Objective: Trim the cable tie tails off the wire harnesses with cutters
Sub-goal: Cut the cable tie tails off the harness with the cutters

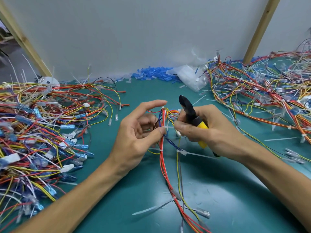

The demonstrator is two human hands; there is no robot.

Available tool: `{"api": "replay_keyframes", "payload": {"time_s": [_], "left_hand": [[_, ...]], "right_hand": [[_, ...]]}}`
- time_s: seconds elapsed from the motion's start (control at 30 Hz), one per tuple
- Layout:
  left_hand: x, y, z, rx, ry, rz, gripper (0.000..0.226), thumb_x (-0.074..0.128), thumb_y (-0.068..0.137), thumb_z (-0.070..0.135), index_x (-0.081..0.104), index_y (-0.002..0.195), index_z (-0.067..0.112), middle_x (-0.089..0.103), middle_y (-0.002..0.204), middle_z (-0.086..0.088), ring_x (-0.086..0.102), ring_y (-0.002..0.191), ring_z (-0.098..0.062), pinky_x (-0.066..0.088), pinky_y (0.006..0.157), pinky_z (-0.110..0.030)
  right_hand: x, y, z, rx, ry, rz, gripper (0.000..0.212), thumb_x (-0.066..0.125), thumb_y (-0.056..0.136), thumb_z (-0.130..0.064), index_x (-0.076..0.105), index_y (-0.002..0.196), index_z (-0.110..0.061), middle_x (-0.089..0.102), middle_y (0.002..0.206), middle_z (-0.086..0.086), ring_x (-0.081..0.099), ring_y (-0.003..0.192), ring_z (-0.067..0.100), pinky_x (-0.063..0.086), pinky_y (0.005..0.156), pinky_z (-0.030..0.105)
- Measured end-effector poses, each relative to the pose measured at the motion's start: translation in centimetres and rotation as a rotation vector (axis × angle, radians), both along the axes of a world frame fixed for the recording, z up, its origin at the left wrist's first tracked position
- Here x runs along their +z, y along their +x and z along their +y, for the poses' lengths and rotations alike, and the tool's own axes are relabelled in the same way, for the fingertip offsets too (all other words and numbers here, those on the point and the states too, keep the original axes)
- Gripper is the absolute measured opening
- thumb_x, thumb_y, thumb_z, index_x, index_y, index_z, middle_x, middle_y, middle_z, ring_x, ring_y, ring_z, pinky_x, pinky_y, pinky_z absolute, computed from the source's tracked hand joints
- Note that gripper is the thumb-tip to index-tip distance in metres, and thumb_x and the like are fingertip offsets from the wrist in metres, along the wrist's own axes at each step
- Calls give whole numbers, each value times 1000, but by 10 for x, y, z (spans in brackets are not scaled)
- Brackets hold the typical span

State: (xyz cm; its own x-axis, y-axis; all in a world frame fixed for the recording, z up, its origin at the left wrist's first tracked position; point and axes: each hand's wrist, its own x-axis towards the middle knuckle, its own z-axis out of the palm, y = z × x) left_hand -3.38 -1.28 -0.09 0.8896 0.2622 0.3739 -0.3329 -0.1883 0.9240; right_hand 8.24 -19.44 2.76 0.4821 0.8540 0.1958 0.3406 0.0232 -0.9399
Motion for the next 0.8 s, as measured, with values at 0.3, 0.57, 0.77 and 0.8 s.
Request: {"api": "replay_keyframes", "payload": {"time_s": [0.3,0.57,0.77,0.8], "left_hand": [[-1,0,0,95,160,-27,36,68,89,4,67,125,14,48,65,-6,43,59,-27,42,59,-34],[2,-3,-4,183,300,-33,41,67,79,2,67,117,17,52,65,-3,53,58,-28,55,63,-40],[3,-3,-5,130,245,-16,43,67,84,0,62,122,21,51,69,-10,51,61,-27,53,64,-44],[2,-2,-4,99,230,0,43,67,87,1,62,124,21,51,71,-11,50,62,-30,52,64,-49]], "right_hand": [[-2,3,-1,38,-37,-95,15,69,97,4,69,84,-3,60,60,-5,52,53,10,44,58,19],[0,2,0,112,-47,-96,16,67,94,-2,64,80,-9,53,61,-4,47,55,10,41,56,19],[3,3,-2,88,-11,-83,13,66,92,-6,64,79,-8,50,59,-2,44,54,10,39,54,18],[2,5,-2,66,-16,-91,14,67,93,-6,64,80,-7,51,59,-2,44,54,10,39,55,19]]}}
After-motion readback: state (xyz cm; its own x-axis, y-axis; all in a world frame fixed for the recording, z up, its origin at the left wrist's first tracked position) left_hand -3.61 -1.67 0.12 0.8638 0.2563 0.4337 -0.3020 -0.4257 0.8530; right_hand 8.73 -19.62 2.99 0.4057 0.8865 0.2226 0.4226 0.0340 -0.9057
